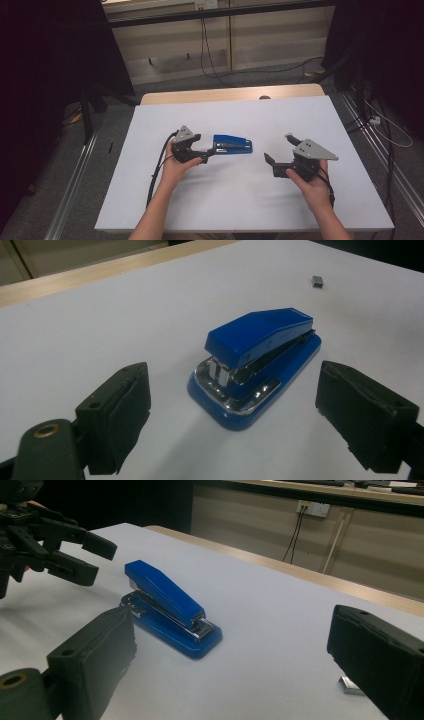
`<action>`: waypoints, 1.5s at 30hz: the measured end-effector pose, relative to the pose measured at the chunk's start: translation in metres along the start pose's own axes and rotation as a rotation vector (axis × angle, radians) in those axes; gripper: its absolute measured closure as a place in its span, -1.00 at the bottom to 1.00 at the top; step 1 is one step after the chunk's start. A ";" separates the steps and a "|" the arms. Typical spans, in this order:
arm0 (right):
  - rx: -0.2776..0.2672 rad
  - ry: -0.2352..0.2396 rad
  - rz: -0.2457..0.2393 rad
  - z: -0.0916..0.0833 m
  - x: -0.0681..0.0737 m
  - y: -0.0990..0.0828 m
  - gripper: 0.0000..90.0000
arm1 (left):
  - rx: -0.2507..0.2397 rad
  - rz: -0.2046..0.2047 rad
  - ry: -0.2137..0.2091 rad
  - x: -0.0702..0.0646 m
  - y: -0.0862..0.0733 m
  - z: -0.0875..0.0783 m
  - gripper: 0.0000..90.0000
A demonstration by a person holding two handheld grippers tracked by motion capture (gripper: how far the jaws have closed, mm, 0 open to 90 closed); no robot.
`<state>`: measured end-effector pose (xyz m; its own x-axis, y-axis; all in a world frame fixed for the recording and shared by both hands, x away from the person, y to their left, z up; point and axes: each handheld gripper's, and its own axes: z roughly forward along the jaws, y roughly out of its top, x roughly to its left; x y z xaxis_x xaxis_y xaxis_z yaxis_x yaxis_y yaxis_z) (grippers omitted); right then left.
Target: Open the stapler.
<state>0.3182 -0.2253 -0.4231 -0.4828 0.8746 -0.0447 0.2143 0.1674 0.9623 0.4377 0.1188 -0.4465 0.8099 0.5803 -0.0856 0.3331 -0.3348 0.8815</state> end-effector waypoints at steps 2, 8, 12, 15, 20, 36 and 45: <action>0.002 0.004 -0.004 0.001 0.001 0.000 -0.90 | 0.007 0.001 -0.004 0.000 0.001 0.006 -0.61; 0.003 0.007 -0.002 0.002 -0.002 0.000 -0.90 | 0.046 0.007 -0.015 0.005 0.003 0.024 -0.49; 0.011 0.004 -0.003 0.001 -0.004 -0.002 -0.89 | 0.048 0.016 -0.045 0.008 0.004 0.032 -0.38; 0.015 0.000 -0.005 0.000 -0.006 -0.003 -0.89 | 0.075 0.054 -0.063 0.008 0.006 0.038 -0.24; 0.027 -0.011 0.001 0.000 -0.010 -0.007 -0.88 | 0.083 0.042 -0.104 0.008 0.006 0.045 -0.04; 0.076 0.025 -0.005 0.029 -0.003 -0.007 -0.88 | 0.074 0.055 -0.120 0.010 0.014 0.033 0.22; 0.101 0.052 -0.020 0.048 0.009 -0.003 -0.84 | -0.050 0.018 -0.141 0.003 0.031 0.022 0.28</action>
<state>0.3533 -0.1960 -0.4394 -0.5310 0.8460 -0.0473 0.2870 0.2321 0.9294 0.4607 0.0940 -0.4300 0.8764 0.4635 -0.1305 0.2960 -0.3048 0.9053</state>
